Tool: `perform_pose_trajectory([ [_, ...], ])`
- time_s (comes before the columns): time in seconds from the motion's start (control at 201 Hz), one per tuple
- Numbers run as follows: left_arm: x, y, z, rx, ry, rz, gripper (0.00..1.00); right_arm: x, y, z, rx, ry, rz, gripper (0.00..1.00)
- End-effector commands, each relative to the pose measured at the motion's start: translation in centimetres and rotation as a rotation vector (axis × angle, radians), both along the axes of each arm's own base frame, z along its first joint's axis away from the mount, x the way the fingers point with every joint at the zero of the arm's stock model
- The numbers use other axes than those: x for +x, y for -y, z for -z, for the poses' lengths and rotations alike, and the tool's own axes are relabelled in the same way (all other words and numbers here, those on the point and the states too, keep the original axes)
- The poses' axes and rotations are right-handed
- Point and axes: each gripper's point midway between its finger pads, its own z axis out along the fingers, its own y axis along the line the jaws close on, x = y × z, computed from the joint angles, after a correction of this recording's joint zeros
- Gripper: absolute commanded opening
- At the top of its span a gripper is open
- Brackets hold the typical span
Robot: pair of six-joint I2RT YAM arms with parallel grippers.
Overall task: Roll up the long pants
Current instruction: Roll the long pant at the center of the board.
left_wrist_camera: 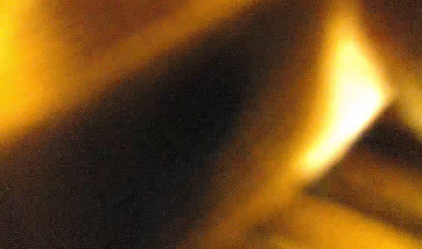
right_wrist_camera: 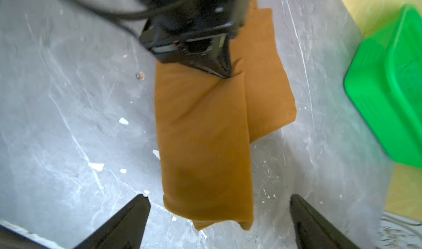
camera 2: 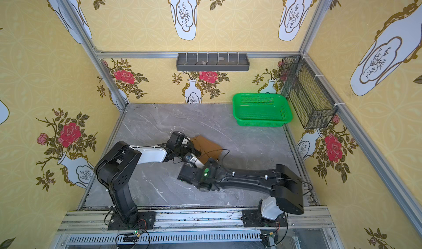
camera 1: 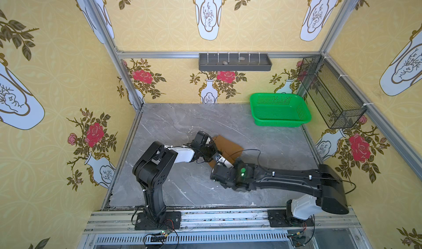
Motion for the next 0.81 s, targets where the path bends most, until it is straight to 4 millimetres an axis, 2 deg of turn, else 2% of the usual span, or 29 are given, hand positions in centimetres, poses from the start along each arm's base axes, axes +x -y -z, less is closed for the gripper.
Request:
perform_pose_trajectory([
  [0.0, -8.2, -8.5, 8.0, 0.436, -0.364, -0.066, 0.03, 0.6, -0.6, 0.3, -0.103, 0.172, 0.012, 0.97],
  [0.065, -8.2, -8.9, 7.5, 0.449, -0.351, -0.074, 0.03, 0.0, -1.8, 2.2, -0.074, 0.1, 0.031, 0.97],
  [0.12, -8.2, -9.2, 7.1, 0.463, -0.344, -0.077, 0.03, -1.6, -3.7, 4.0, -0.035, -0.025, -0.045, 0.97],
  [0.159, -8.1, -9.4, 6.8, 0.473, -0.334, -0.076, 0.03, -2.4, -4.6, 4.4, -0.008, -0.051, -0.103, 1.0],
  [0.229, -8.2, -9.7, 6.6, 0.489, -0.335, -0.078, 0.03, -3.2, -5.7, 5.0, 0.007, -0.057, -0.172, 0.93],
  [0.329, -8.2, -9.6, 6.4, 0.482, -0.334, -0.076, 0.03, -2.0, -4.8, 6.6, -0.107, -0.011, -0.158, 0.94],
  [0.433, -8.1, -9.3, 6.4, 0.466, -0.334, -0.075, 0.03, -0.7, -3.3, 9.8, -0.208, 0.011, -0.177, 0.96],
  [0.528, -8.2, -9.3, 6.3, 0.464, -0.334, -0.071, 0.03, 1.5, -1.7, 11.8, -0.276, 0.035, -0.153, 0.97],
  [0.677, -8.5, -9.4, 6.5, 0.462, -0.338, -0.068, 0.03, 4.2, -1.1, 11.9, -0.293, 0.09, -0.138, 0.97],
  [0.717, -8.6, -9.4, 6.6, 0.46, -0.34, -0.067, 0.03, 4.5, -1.0, 12.2, -0.29, 0.07, -0.139, 0.89],
  [0.802, -8.7, -9.3, 6.6, 0.457, -0.345, -0.066, 0.03, 4.0, -0.7, 13.8, -0.281, -0.041, -0.157, 0.54],
])
